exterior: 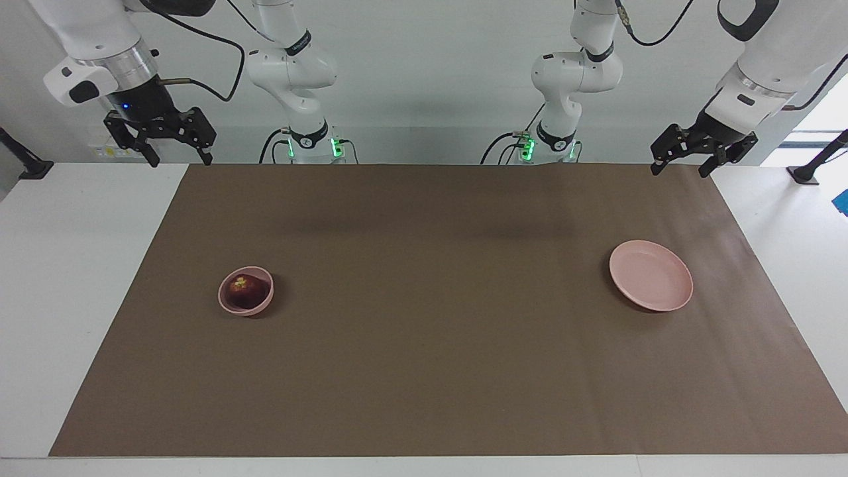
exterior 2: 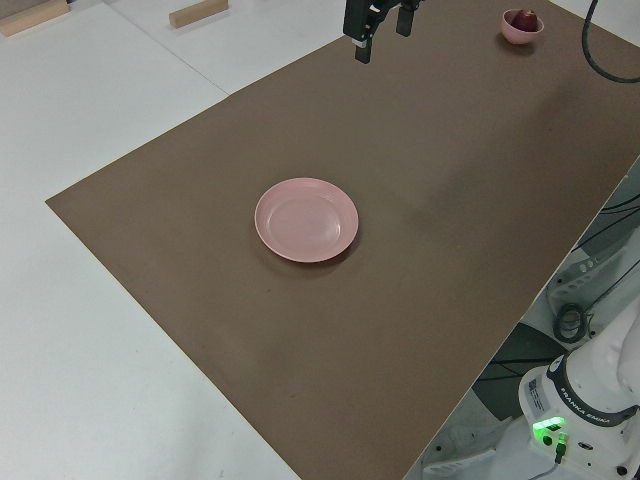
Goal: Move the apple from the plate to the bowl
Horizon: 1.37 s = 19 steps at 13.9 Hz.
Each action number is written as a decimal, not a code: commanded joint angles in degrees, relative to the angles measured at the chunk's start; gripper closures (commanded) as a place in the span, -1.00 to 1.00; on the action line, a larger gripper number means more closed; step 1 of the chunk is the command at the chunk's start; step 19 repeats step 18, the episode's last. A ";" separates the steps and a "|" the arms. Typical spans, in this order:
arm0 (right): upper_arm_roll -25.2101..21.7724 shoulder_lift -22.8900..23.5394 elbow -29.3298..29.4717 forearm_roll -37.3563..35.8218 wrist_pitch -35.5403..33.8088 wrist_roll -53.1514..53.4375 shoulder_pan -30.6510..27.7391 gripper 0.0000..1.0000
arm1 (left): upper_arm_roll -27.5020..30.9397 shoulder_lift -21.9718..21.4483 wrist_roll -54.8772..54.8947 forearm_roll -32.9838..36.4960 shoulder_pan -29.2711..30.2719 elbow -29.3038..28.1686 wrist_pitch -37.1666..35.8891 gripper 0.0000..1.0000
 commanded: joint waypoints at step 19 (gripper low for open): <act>0.74 0.48 2.76 -2.03 -2.27 2.62 2.46 -1.00 | 0.01 -1.26 -0.79 0.71 0.04 -0.89 -1.43 -1.00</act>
